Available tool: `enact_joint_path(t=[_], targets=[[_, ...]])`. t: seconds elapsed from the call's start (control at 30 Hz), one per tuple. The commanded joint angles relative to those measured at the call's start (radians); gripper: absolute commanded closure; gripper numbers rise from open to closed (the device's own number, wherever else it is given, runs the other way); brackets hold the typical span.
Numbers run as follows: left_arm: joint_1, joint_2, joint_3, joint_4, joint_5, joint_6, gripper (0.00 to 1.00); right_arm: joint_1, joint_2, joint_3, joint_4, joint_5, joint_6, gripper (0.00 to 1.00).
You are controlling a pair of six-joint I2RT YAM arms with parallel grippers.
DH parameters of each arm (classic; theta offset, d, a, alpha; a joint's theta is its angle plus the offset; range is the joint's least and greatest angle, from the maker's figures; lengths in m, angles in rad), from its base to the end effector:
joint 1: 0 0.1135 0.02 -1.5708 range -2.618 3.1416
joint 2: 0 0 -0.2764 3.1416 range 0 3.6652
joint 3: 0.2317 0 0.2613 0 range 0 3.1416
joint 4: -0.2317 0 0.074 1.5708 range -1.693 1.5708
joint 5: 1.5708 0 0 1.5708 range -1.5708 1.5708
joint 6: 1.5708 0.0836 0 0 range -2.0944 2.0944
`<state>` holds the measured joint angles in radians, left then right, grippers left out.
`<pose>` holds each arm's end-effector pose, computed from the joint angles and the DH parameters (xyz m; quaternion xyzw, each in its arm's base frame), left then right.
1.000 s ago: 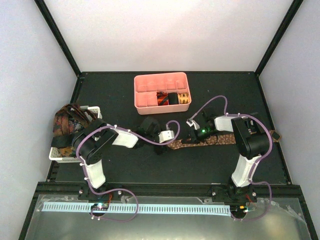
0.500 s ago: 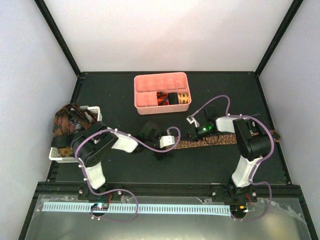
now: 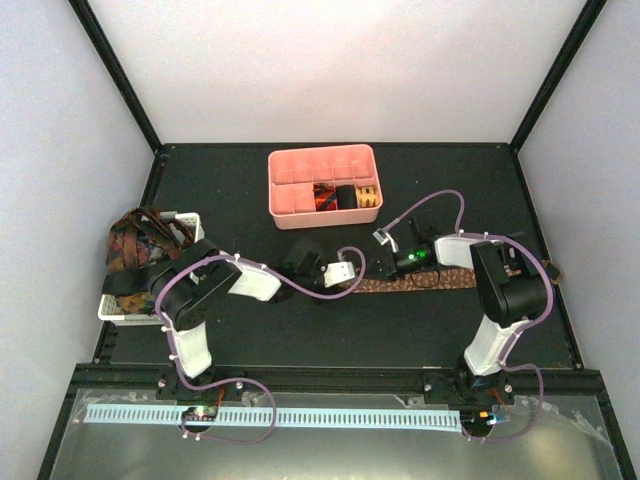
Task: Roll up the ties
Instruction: Roll the tie at the center of the board.
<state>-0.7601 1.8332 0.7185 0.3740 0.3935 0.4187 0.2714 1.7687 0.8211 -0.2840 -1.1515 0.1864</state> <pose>0.2455 -0.2776 0.0765 0.5644 0.7022 -0.2435 0.3593 0.2757 0.1560 0.1111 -0.1269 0.8221 0.5548 0.0161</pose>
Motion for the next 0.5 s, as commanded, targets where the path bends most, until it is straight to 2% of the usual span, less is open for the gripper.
enact_joint_path(t=[0.0, 0.2, 0.3, 0.37, 0.47], targets=[[0.004, -0.007, 0.007, -0.051, -0.028, 0.029, 0.65, -0.053, 0.032, 0.007, -0.056, 0.025, -0.064, 0.89], [0.005, -0.009, 0.008, -0.067, -0.004, 0.039, 0.70, -0.056, 0.047, 0.000, -0.063, 0.090, -0.092, 0.84], [0.005, -0.004, 0.018, -0.074, 0.013, 0.039, 0.70, -0.055, 0.070, 0.015, -0.050, 0.120, -0.092, 0.93], [0.010, -0.010, 0.013, -0.064, 0.020, 0.014, 0.64, -0.054, 0.076, 0.014, -0.034, 0.156, -0.086, 0.98], [0.037, -0.023, -0.007, -0.037, 0.064, -0.047, 0.52, -0.054, 0.088, 0.014, -0.035, 0.180, -0.090, 0.98]])
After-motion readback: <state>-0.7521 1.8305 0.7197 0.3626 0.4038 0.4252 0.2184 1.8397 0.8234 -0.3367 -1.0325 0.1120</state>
